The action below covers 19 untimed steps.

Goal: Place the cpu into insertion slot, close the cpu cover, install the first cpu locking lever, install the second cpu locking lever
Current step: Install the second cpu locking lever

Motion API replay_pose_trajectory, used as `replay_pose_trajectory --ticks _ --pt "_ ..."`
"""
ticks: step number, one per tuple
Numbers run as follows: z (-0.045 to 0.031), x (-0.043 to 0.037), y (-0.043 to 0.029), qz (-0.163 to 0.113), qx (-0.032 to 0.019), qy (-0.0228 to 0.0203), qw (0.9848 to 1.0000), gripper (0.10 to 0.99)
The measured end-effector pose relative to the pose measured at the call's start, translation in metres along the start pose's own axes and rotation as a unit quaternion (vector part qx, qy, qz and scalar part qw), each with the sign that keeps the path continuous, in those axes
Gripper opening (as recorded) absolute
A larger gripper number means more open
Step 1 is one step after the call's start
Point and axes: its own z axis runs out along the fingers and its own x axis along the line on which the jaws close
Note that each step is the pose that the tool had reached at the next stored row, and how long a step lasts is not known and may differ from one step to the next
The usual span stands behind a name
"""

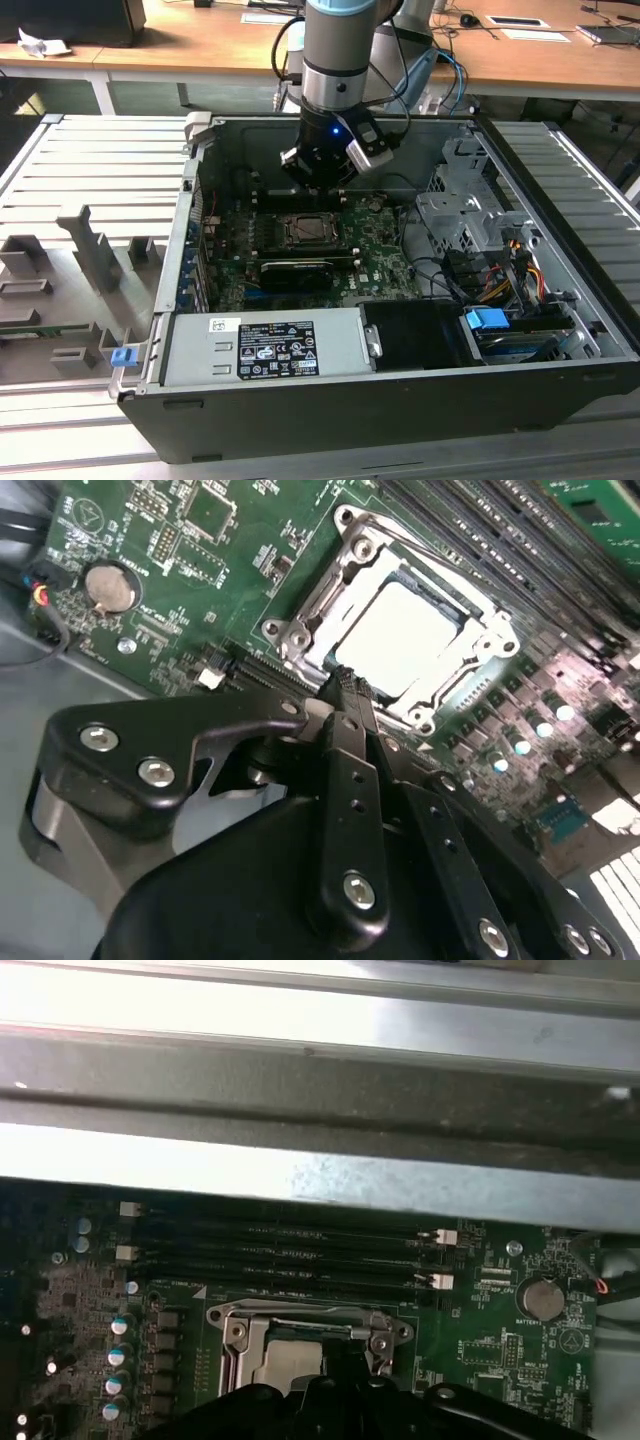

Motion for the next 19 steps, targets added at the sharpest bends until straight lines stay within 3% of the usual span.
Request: replay_pose_trajectory --ticks 12,19 --pt "-0.0001 0.0010 -0.0120 0.000 0.0000 0.0000 1.0000 0.106" --pt "-0.0006 0.0022 -0.0254 0.000 0.0000 0.0000 1.0000 0.106"
